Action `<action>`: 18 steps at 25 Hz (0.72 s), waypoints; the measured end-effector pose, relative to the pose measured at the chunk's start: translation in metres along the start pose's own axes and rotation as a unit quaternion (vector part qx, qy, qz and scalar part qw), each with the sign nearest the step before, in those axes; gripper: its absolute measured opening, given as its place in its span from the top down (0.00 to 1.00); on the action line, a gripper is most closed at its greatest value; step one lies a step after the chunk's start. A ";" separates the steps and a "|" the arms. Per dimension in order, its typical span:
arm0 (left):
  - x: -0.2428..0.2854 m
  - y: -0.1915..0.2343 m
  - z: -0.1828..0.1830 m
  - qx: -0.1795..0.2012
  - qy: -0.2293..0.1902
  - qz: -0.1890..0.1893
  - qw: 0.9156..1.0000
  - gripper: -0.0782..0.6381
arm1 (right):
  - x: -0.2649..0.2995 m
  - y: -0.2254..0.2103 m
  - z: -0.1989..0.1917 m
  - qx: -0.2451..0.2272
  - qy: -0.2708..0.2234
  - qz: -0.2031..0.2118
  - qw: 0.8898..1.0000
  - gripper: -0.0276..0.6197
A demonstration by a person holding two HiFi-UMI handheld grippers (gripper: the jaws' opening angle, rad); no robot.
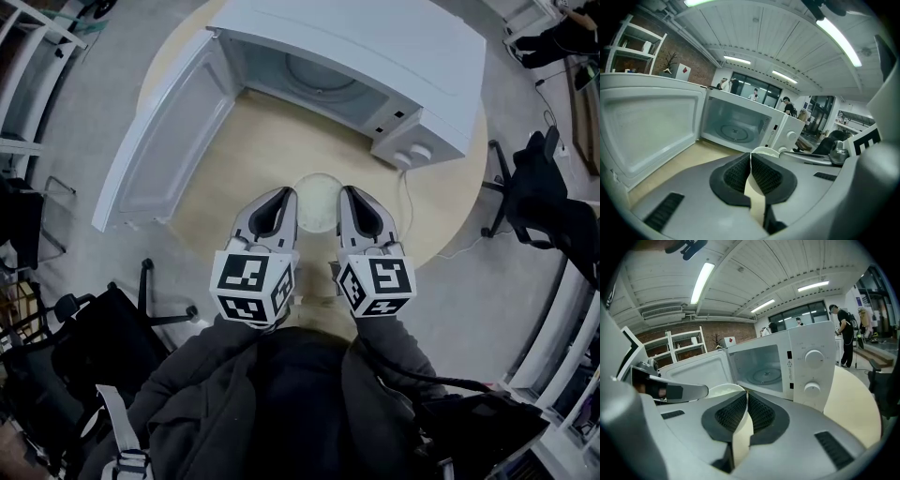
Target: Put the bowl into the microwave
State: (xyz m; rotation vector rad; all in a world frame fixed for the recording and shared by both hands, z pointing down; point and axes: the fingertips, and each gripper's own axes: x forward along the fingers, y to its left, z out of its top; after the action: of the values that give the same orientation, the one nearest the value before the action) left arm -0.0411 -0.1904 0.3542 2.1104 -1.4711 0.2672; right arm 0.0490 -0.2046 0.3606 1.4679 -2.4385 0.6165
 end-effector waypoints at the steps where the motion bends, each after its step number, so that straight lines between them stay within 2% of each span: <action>1: 0.001 -0.002 0.000 0.004 0.001 0.002 1.000 0.87 | 0.000 -0.002 -0.001 0.002 0.000 0.001 1.000 0.93; 13: 0.018 -0.012 0.003 0.013 0.001 0.047 0.999 0.87 | 0.011 -0.024 0.001 0.010 0.002 0.041 0.999 0.93; 18: 0.031 0.004 0.021 0.021 -0.009 0.042 0.999 0.87 | 0.033 -0.022 0.015 0.008 -0.012 0.034 0.999 0.93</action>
State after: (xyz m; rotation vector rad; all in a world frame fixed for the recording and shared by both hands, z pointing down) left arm -0.0359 -0.2279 0.3524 2.0924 -1.5797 0.3125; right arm 0.0527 -0.2464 0.3656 1.4114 -2.5165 0.6380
